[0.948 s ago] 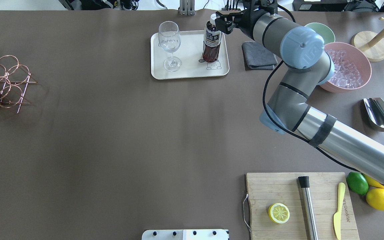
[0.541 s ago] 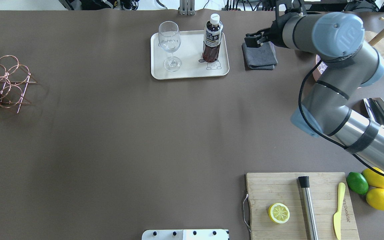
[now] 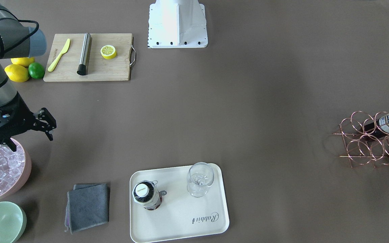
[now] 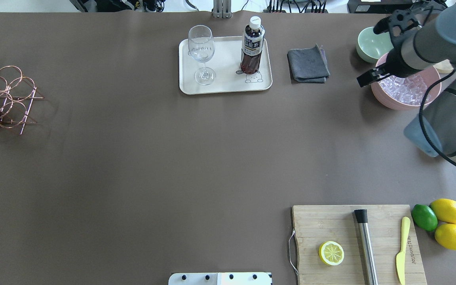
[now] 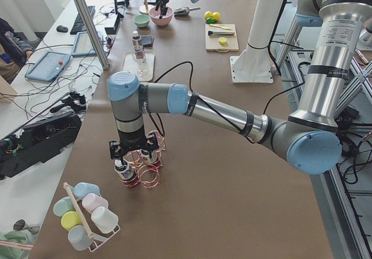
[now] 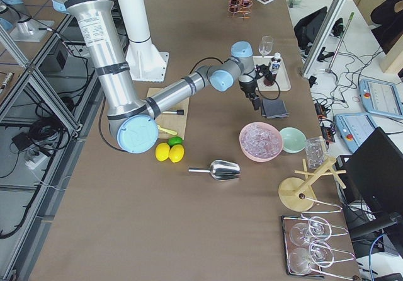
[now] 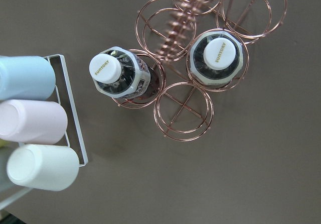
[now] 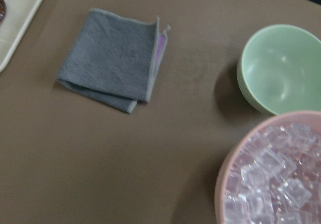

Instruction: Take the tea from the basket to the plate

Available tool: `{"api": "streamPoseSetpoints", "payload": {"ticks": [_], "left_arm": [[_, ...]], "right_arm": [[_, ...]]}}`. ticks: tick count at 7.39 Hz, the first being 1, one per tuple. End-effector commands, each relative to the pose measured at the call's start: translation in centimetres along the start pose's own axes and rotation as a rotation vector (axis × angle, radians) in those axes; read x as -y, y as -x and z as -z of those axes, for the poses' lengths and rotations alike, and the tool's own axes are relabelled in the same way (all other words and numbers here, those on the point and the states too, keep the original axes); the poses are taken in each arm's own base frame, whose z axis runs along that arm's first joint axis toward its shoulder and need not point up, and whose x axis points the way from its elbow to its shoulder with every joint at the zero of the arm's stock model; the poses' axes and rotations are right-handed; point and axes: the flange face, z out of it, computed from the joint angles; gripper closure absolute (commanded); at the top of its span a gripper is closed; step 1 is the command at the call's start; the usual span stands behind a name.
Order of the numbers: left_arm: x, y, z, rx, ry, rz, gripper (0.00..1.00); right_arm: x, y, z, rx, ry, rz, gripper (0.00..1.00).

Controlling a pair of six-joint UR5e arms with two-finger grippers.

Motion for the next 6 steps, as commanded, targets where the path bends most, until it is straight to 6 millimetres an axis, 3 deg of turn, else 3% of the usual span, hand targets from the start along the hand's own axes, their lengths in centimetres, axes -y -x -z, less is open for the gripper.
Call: {"api": "streamPoseSetpoints", "payload": {"ticks": [1,3,4,5,6], "left_arm": [[-2.5,0.6,-3.2,-0.079,-0.048,0.344,0.01],[-4.1,2.0,-5.8,-0.081,-0.043,0.531,0.01],[-4.5,2.2,-6.5,-0.093,-0.038,0.659,0.01],[-4.1,1.9,-6.4,-0.135,-0.071,0.796,0.01],[-5.4,0.7,-7.8,-0.188,-0.080,0.898,0.01]], "right_arm": [[-7.6,-11.1,1.9,0.060,0.145,-0.194,0.00],[-13.1,-20.7,4.1,0.097,0.179,-0.317,0.00],[-16.1,-25.3,5.1,0.077,0.171,-0.256,0.00],[-19.0,-28.7,5.8,0.078,0.170,-0.232,0.00],[-21.0,-30.5,6.3,0.080,0.228,-0.325,0.00]]}}
